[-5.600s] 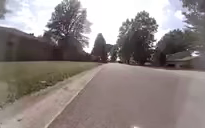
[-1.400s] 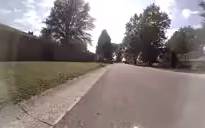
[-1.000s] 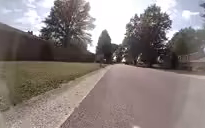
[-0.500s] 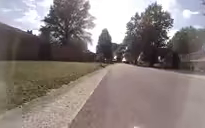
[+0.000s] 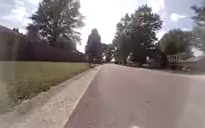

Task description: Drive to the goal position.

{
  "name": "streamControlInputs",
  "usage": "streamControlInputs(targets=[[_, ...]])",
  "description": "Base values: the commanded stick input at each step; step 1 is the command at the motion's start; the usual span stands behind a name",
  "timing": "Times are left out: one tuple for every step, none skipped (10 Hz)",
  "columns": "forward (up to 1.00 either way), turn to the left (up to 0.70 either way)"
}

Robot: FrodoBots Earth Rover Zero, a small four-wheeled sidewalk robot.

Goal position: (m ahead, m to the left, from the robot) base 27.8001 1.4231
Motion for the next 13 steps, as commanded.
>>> streamControlInputs(targets=[[1.0,0.0],[1.0,0.0],[1.0,0.0],[1.0,0.0],[1.0,0.0],[1.0,0.0],[1.0,0.0],[1.0,0.0],[1.0,-0.02],[1.0,-0.38],[1.0,-0.38],[1.0,-0.03],[1.0,0.0]])
